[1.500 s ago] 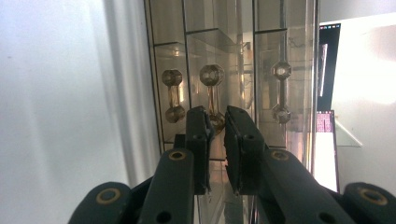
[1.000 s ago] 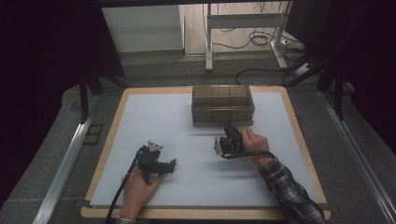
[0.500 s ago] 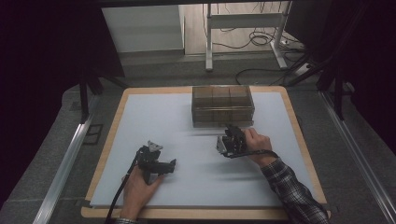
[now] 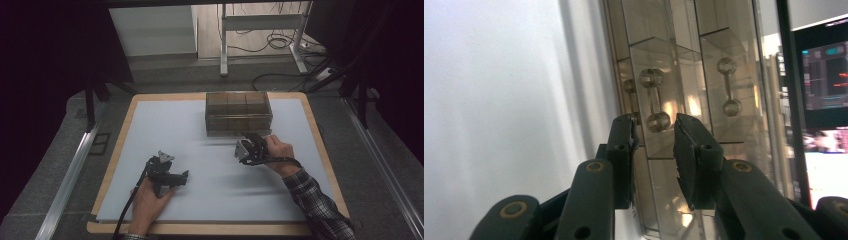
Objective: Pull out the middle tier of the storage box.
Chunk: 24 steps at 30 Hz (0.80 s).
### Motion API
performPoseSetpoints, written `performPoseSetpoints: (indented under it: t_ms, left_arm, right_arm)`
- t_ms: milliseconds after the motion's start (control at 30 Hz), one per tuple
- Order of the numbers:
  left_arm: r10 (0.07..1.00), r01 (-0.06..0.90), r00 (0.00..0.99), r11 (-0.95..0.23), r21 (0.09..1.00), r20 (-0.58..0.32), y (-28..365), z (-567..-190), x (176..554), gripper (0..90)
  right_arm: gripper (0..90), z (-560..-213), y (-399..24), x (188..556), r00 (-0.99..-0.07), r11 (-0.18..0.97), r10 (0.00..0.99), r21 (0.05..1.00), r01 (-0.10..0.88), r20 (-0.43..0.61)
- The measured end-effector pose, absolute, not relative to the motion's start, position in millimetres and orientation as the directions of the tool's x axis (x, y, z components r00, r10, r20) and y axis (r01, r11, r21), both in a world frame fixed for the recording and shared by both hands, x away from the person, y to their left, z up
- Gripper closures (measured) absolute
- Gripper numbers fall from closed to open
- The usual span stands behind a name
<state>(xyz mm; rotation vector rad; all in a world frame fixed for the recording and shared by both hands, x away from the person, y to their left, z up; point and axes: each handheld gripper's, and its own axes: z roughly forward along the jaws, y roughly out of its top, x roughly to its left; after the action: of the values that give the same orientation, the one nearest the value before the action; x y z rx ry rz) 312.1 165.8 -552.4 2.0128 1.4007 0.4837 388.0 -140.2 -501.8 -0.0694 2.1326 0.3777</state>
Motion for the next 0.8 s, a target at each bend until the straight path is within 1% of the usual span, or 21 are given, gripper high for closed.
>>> performPoseSetpoints:
  t_ms: [133,267,300,333,433,533,567,733,767,800]
  left_arm:
    - [0.928,0.697,0.367,-0.235,0.677,-0.055,166,-552,312,0.0]
    - [0.93,0.696,0.363,-0.228,0.681,-0.059,165,-553,312,0.0]
    - [0.93,0.696,0.363,-0.229,0.681,-0.059,165,-553,312,0.0]
    - [0.93,0.696,0.363,-0.229,0.681,-0.059,165,-553,312,0.0]
    - [0.93,0.696,0.363,-0.229,0.681,-0.059,165,-553,312,0.0]
    - [0.929,0.695,0.365,-0.232,0.681,-0.056,166,-553,312,0.0]
    - [0.929,0.695,0.365,-0.232,0.681,-0.056,166,-553,312,0.0]
    - [0.928,0.696,0.369,-0.238,0.678,-0.053,166,-552,312,0.0]
    - [0.928,0.695,0.369,-0.238,0.678,-0.053,166,-552,312,0.0]
    - [0.928,0.695,0.369,-0.238,0.679,-0.053,166,-552,312,0.0]
  right_arm:
    - [68.6,-498,-142,390,-0.589,0.948,0.099,0.257,-0.19,-0.802]
    - [66.8,-491,-146,395,-0.644,0.937,0.119,0.3,-0.179,-0.755]
    - [66.8,-491,-146,395,-0.644,0.937,0.119,0.3,-0.179,-0.755]
    - [66.4,-488,-148,397,-0.673,0.93,0.122,0.32,-0.179,-0.729]
    - [66.0,-483,-151,400,-0.711,0.921,0.13,0.349,-0.171,-0.691]
    - [66.0,-480,-152,402,-0.726,0.919,0.132,0.359,-0.166,-0.675]
    - [66.1,-476,-154,405,-0.754,0.91,0.144,0.385,-0.154,-0.641]
    - [67.3,-470,-158,411,-0.791,0.901,0.156,0.414,-0.132,-0.591]
    - [68.3,-466,-161,414,-0.812,0.891,0.169,0.439,-0.116,-0.559]
    - [68.7,-464,-162,416,-0.819,0.889,0.17,0.444,-0.113,-0.548]
